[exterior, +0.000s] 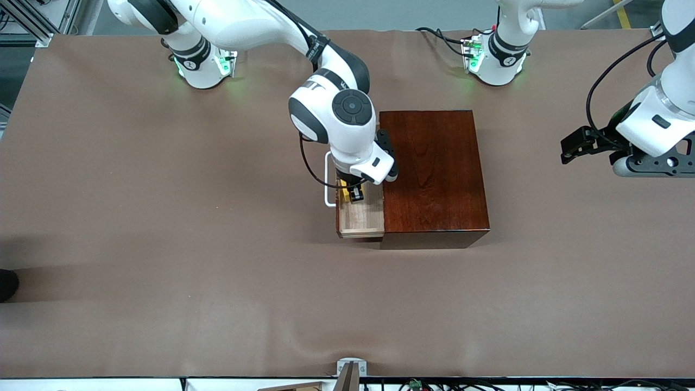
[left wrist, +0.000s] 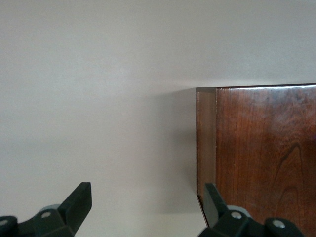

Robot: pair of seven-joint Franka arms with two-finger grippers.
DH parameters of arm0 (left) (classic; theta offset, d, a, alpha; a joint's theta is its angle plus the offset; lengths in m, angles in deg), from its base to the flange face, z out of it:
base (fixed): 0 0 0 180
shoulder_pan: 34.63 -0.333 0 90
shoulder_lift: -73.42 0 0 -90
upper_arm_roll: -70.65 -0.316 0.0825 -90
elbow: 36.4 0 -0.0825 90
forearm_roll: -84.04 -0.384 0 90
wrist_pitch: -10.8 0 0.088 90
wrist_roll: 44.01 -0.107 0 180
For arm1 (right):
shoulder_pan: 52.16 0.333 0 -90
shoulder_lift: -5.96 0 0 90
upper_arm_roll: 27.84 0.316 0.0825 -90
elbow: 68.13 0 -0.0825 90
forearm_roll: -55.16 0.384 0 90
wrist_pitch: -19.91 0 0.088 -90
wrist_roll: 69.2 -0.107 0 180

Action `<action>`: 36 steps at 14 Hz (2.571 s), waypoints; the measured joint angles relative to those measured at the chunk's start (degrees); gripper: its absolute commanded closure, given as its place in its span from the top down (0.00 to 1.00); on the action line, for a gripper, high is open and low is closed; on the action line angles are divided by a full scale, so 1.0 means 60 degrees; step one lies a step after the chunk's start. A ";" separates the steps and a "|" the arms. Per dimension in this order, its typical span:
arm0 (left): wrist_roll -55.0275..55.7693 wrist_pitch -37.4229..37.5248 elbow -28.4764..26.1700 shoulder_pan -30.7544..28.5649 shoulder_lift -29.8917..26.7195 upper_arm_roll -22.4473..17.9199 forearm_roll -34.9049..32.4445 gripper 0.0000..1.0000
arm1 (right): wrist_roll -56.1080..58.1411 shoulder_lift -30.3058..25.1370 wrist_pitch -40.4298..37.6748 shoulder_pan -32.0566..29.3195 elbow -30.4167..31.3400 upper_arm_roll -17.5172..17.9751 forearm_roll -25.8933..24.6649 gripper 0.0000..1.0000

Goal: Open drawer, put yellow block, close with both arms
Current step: 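Carry the yellow cube with the right gripper over the open drawer, then lower the cube into the drawer and open the right gripper, then withdraw the right gripper while the left gripper reaches the drawer front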

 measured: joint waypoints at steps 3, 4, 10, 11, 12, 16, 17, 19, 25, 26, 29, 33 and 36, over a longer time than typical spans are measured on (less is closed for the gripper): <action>0.0000 0.0000 0.0000 0.0000 0.0000 0.0002 0.0000 1.00 | -0.0301 0.0255 0.0196 0.0131 -0.0026 0.0000 0.0000 0.00; 0.0000 0.0000 0.0000 0.0000 0.0000 0.0003 0.0000 1.00 | -0.0358 0.0332 0.0243 0.0169 -0.0029 0.0000 0.0000 0.00; 0.0000 0.0000 0.0000 0.0000 0.0000 0.0004 0.0000 1.00 | -0.0696 0.0542 0.0476 0.0236 -0.0049 -0.0005 -0.0001 0.53; 0.0000 0.0000 0.0000 0.0000 0.0000 0.0004 0.0000 1.00 | -0.0750 0.0566 0.0498 0.0247 -0.0057 -0.0005 -0.0006 1.00; 0.0000 0.0000 0.0000 0.0000 0.0000 0.0004 0.0000 1.00 | -0.0780 0.0570 0.0500 0.0247 -0.0087 -0.0008 -0.0008 1.00; 0.0000 0.0000 0.0000 0.0001 0.0000 0.0009 0.0000 1.00 | -0.0800 0.0569 0.0407 0.0265 -0.0235 -0.0077 -0.0056 1.00; 0.0000 0.0000 0.0000 0.0004 0.0000 0.0011 0.0000 1.00 | -0.0801 0.0551 0.0277 0.0273 -0.0314 -0.0087 -0.0061 1.00; 0.0000 0.0000 0.0000 0.0011 0.0000 0.0016 0.0000 1.00 | -0.0801 0.0390 -0.0159 0.0283 -0.0449 -0.0090 -0.0064 1.00; 0.0000 0.0000 0.0000 0.0026 0.0000 0.0023 0.0000 1.00 | -0.1034 -0.0469 -0.0766 0.0295 -0.0628 -0.0158 -0.0065 1.00; 0.0000 0.0000 0.0000 0.0026 0.0000 0.0023 0.0000 1.00 | -0.1220 -0.0617 -0.0783 0.0291 -0.0630 -0.0202 -0.0065 1.00; 0.0000 0.0000 0.0000 0.0026 0.0000 0.0024 0.0000 1.00 | -0.1803 -0.1025 -0.0962 0.0217 -0.0629 -0.0517 -0.0067 1.00; 0.0000 0.0000 0.0000 0.0030 0.0000 0.0031 0.0000 1.00 | -0.2673 -0.1192 -0.1223 -0.0398 -0.0613 -0.0778 -0.0067 1.00; 0.0000 0.0000 0.0003 0.0039 -0.0006 0.0044 0.0000 1.00 | -0.2946 -0.1407 -0.1334 -0.1116 -0.0408 -0.0867 -0.0072 1.00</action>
